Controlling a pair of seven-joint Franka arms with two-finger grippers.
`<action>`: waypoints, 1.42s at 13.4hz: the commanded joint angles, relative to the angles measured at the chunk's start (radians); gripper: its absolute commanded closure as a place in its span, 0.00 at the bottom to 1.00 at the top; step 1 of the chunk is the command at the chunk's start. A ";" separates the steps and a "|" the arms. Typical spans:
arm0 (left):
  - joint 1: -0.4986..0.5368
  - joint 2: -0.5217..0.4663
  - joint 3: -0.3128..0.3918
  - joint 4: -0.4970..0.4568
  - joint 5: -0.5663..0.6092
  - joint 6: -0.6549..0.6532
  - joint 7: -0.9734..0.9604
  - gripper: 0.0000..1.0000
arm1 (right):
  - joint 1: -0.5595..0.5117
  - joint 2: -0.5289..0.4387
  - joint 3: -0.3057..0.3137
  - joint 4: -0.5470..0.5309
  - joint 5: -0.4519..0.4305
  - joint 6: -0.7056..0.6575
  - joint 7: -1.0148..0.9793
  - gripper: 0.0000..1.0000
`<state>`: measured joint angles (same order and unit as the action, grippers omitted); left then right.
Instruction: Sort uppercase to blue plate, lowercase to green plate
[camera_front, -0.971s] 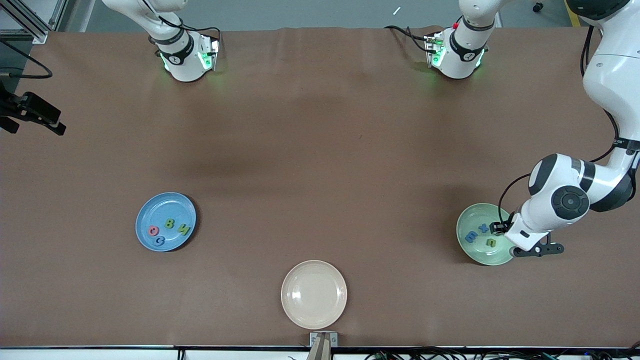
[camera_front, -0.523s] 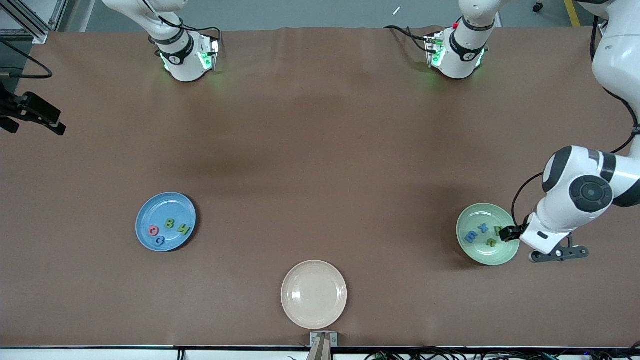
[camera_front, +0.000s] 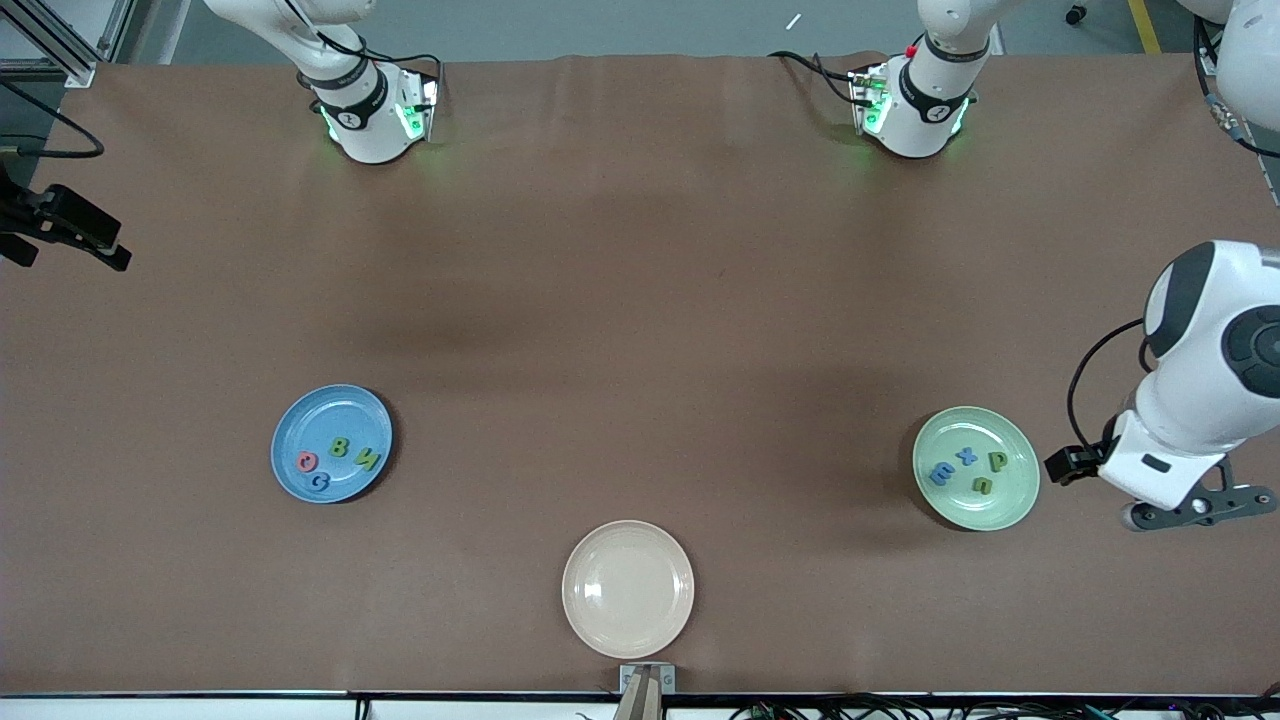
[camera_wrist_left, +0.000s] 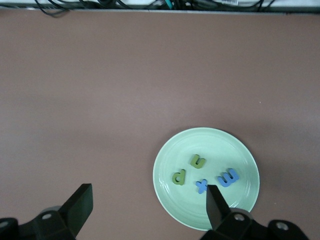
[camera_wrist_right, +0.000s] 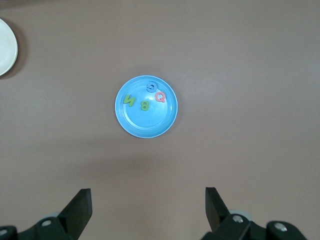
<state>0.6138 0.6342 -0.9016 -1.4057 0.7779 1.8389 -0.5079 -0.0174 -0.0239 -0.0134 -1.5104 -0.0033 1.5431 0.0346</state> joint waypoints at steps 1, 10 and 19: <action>0.000 -0.097 -0.016 0.004 -0.060 -0.107 0.019 0.00 | -0.021 -0.014 0.015 -0.014 -0.010 0.003 0.013 0.00; 0.021 -0.263 -0.023 0.005 -0.301 -0.185 0.126 0.00 | -0.035 -0.016 0.015 -0.056 -0.004 0.032 0.010 0.00; -0.405 -0.514 0.605 -0.062 -0.672 -0.188 0.367 0.00 | -0.035 -0.016 0.015 -0.047 -0.003 0.032 0.007 0.00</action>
<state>0.2670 0.1950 -0.3977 -1.4011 0.1632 1.6564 -0.1998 -0.0344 -0.0230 -0.0137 -1.5429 -0.0033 1.5691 0.0348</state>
